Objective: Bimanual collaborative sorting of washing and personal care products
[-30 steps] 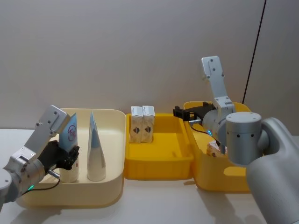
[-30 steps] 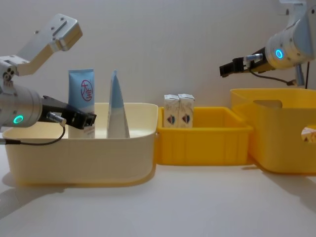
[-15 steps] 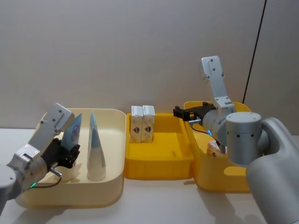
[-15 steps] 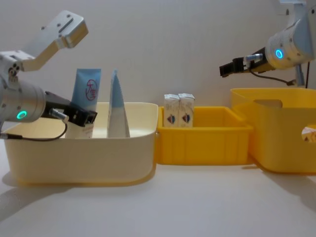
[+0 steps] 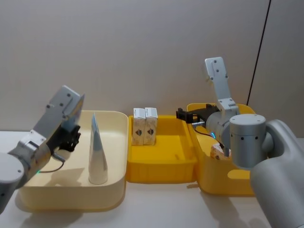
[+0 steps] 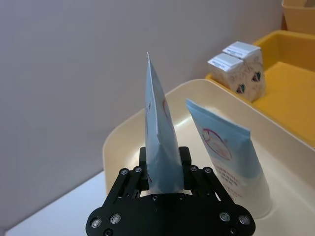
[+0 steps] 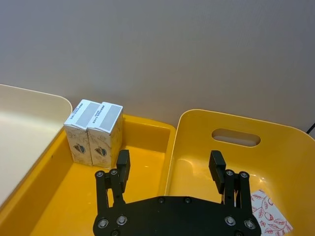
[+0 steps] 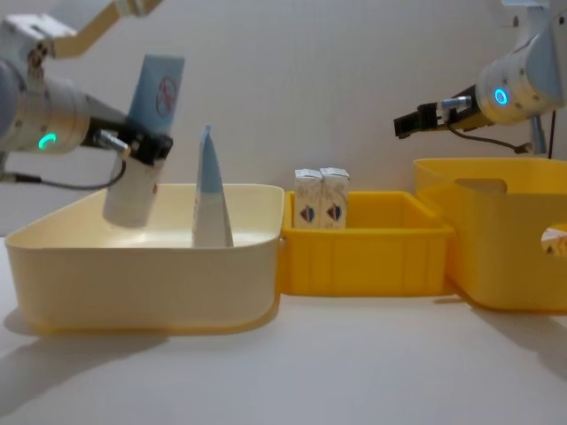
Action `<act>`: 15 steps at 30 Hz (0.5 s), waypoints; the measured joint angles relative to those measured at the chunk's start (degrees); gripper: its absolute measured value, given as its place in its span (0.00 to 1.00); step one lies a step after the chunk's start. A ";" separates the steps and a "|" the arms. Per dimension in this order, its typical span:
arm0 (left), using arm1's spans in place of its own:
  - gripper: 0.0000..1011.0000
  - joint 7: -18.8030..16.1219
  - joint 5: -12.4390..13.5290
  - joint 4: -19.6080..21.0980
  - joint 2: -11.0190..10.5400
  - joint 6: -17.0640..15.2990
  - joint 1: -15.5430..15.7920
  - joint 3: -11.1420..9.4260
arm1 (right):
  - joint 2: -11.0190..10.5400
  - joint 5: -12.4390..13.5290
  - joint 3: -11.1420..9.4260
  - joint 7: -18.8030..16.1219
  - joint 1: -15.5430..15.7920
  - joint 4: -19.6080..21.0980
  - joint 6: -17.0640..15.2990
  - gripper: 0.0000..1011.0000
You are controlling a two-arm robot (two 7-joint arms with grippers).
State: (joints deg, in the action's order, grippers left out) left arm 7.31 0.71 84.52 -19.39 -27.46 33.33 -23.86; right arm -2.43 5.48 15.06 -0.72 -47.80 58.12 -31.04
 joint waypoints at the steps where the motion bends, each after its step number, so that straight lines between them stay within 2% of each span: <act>1: 0.34 -0.68 0.59 1.48 -0.09 -0.51 -0.13 0.00 | 0.00 0.00 0.00 0.00 0.00 0.00 0.00 0.99; 9: 0.34 -3.62 3.66 7.83 -0.57 -3.12 -0.03 0.07 | 0.00 0.00 0.00 0.00 0.00 0.00 0.00 0.99; 15: 0.34 -4.29 4.76 11.05 -0.83 -3.42 1.25 0.55 | 0.00 0.00 0.00 0.00 0.00 0.00 0.00 0.99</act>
State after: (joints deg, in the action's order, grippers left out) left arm 3.02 5.46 95.57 -20.22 -30.89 34.58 -23.30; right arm -2.43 5.49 15.06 -0.72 -47.80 58.12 -31.04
